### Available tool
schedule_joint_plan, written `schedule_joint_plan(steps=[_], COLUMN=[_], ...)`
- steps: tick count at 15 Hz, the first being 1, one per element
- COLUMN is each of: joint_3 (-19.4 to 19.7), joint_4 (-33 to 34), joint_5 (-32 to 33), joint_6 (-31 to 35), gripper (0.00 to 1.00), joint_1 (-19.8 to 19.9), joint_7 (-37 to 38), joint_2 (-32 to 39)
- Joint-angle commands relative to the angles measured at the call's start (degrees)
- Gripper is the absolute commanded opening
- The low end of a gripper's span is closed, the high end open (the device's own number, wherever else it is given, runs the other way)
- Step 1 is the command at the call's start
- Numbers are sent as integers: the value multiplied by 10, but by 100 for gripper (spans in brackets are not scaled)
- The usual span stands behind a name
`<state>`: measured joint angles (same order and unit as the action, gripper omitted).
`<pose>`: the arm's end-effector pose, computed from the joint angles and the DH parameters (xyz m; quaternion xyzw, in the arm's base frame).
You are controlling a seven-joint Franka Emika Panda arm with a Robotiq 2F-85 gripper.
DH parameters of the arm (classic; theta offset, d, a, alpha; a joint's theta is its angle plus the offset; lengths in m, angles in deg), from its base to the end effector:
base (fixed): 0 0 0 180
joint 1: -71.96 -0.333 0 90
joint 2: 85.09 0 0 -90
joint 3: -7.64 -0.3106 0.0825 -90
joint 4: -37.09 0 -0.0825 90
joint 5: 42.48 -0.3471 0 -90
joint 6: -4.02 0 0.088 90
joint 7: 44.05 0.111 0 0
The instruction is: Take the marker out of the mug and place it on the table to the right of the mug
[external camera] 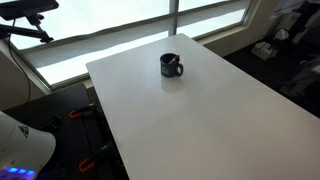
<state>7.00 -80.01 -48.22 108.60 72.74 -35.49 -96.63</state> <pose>0.4614 0.0077 0.5281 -0.9949 0.0889 0.0120 0.0465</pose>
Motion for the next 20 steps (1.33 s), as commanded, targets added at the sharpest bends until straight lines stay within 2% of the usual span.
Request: schedule_joint_plan(steps=[1,4,9,11,13,14,20], joint_3=[1,7,17,19,20,19,19], joint_4=[38,61,120,138,148,121,125], joint_5=[3,4,-25,-25,-20,-15,-15], joint_6=[23,13,-109,-132,-131,-110,-110], gripper=[100,100,100,100,100,100,100], joint_1=[1,2,8,9,10,8,8], joint_7=[16,12,-34,-36,-34,-29,-29], joint_2=[60,102,174,193,203,190,197])
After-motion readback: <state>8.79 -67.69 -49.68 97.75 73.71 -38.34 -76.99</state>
